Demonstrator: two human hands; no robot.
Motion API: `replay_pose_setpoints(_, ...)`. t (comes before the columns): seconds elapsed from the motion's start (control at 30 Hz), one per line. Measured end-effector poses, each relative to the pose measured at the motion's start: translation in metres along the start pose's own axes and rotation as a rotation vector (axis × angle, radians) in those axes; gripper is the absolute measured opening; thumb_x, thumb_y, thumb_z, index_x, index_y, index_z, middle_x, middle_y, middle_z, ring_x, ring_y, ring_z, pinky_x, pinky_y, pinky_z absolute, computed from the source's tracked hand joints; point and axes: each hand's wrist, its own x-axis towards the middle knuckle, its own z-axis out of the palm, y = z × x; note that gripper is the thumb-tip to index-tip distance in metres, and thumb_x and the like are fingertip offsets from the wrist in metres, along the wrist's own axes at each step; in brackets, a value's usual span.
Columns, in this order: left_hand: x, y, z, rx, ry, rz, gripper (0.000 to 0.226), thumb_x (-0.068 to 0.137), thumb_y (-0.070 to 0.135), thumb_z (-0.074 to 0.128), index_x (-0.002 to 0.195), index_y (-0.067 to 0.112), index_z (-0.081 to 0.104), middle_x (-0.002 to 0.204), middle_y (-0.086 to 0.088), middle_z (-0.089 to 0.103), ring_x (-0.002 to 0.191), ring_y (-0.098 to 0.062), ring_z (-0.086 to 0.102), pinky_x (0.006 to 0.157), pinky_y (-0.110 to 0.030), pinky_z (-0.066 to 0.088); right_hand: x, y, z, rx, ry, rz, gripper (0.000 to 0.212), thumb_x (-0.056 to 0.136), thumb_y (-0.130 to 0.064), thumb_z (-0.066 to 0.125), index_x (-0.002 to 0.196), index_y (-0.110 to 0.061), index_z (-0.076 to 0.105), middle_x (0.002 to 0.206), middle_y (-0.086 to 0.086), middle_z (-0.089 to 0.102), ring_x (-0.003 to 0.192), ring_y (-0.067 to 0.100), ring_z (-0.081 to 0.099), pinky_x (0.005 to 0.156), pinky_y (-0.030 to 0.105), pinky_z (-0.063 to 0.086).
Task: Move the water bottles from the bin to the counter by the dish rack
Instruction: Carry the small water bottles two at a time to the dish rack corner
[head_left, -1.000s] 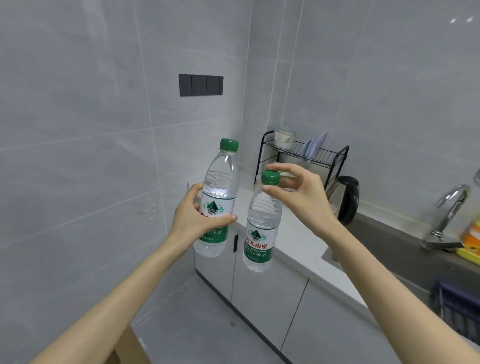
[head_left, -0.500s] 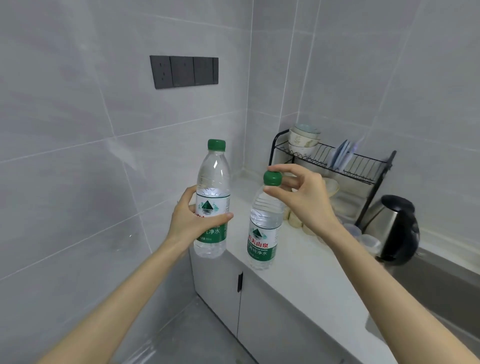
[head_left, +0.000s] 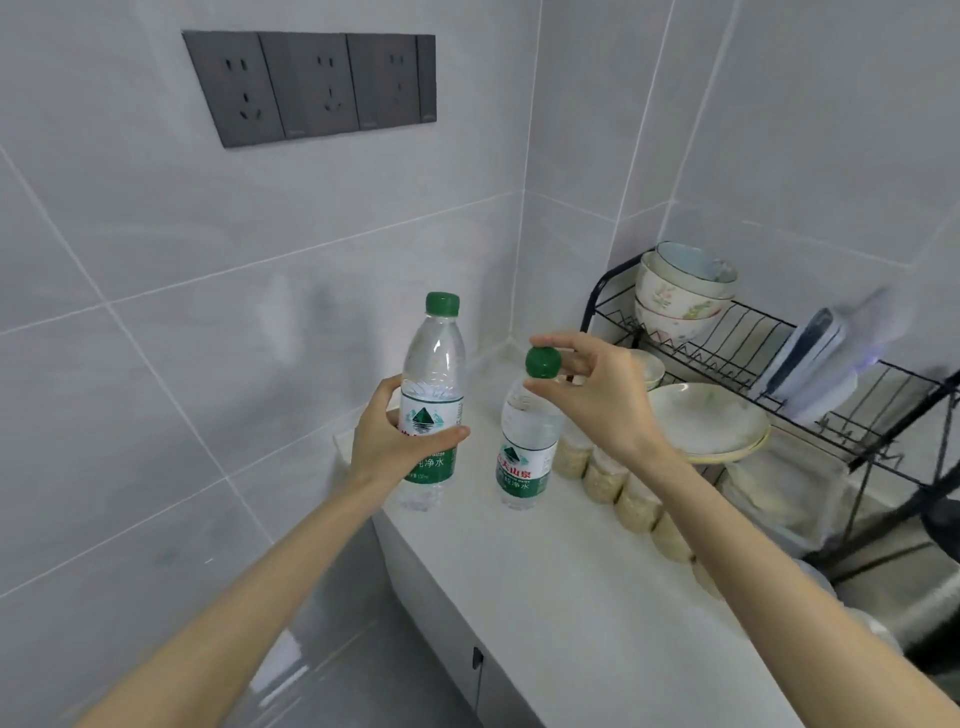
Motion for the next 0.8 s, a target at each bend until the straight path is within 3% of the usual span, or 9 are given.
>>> replay_pose_setpoints(0.07, 0.029, -0.013, 0.011, 0.007, 0.0, -0.012, 0.086, 0.056, 0.029, 0.091, 0.128, 0.029, 0.044, 0.109, -0.001, 0.067, 0.098, -0.018, 0.065, 0.086, -0.041, 0.056, 0.024, 0.019, 0.007, -0.04, -0.03, 0.012, 0.038, 0.075, -0.013, 0.079, 0.109, -0.027, 0.068, 0.095, -0.015, 0.072, 0.095, -0.004, 0.066, 0.079, 0.008, 0.048)
replay_pose_setpoints(0.17, 0.062, -0.029, 0.025, 0.003, -0.004, -0.02, 0.085, 0.057, 0.027, 0.091, 0.126, 0.028, 0.042, 0.11, 0.001, 0.066, 0.101, -0.02, 0.065, 0.089, -0.043, 0.055, 0.051, 0.039, 0.019, -0.086, -0.053, 0.026, 0.039, 0.076, -0.012, 0.079, 0.111, -0.027, 0.069, 0.094, -0.017, 0.07, 0.094, -0.003, 0.066, 0.076, 0.005, 0.046)
replay_pose_setpoints(0.33, 0.121, -0.056, 0.041, -0.031, -0.059, -0.041, 0.082, 0.055, 0.02, 0.092, 0.12, 0.032, 0.042, 0.097, 0.01, 0.066, 0.092, -0.01, 0.065, 0.085, -0.038, 0.055, 0.098, 0.07, 0.041, -0.136, -0.027, 0.072, 0.04, 0.076, -0.01, 0.079, 0.111, -0.025, 0.069, 0.092, -0.024, 0.066, 0.091, -0.003, 0.065, 0.087, 0.022, 0.054)
replay_pose_setpoints(0.4, 0.148, -0.07, 0.047, -0.026, -0.083, -0.055, 0.081, 0.053, 0.022, 0.093, 0.115, 0.038, 0.043, 0.095, 0.007, 0.068, 0.09, -0.01, 0.067, 0.084, -0.039, 0.056, 0.118, 0.082, 0.05, -0.147, -0.009, 0.114, 0.04, 0.075, -0.008, 0.079, 0.11, -0.026, 0.07, 0.091, -0.027, 0.065, 0.09, -0.004, 0.065, 0.087, 0.023, 0.055)
replay_pose_setpoints(0.53, 0.192, -0.092, 0.058, -0.009, -0.099, -0.068, 0.079, 0.044, 0.039, 0.09, 0.106, 0.049, 0.043, 0.094, 0.001, 0.069, 0.092, -0.018, 0.067, 0.084, -0.043, 0.056, 0.151, 0.101, 0.067, -0.215, 0.0, 0.151, 0.039, 0.075, -0.009, 0.079, 0.111, -0.022, 0.07, 0.093, -0.016, 0.068, 0.094, 0.007, 0.067, 0.088, 0.022, 0.054)
replay_pose_setpoints(0.67, 0.231, -0.11, 0.073, 0.017, -0.123, -0.082, 0.081, 0.046, 0.038, 0.088, 0.112, 0.04, 0.042, 0.089, 0.002, 0.069, 0.087, -0.013, 0.066, 0.082, -0.041, 0.055, 0.18, 0.119, 0.082, -0.281, 0.002, 0.184, 0.037, 0.075, -0.007, 0.078, 0.107, -0.024, 0.07, 0.092, -0.021, 0.066, 0.093, 0.005, 0.066, 0.091, 0.02, 0.049)
replay_pose_setpoints(0.8, 0.258, -0.124, 0.087, -0.052, -0.144, -0.095, 0.078, 0.053, 0.025, 0.091, 0.116, 0.031, 0.046, 0.099, 0.007, 0.067, 0.095, -0.009, 0.065, 0.087, -0.039, 0.054, 0.208, 0.141, 0.095, -0.34, 0.005, 0.23, 0.037, 0.074, -0.006, 0.077, 0.106, -0.025, 0.07, 0.097, -0.017, 0.07, 0.097, 0.008, 0.067, 0.094, 0.029, 0.049)
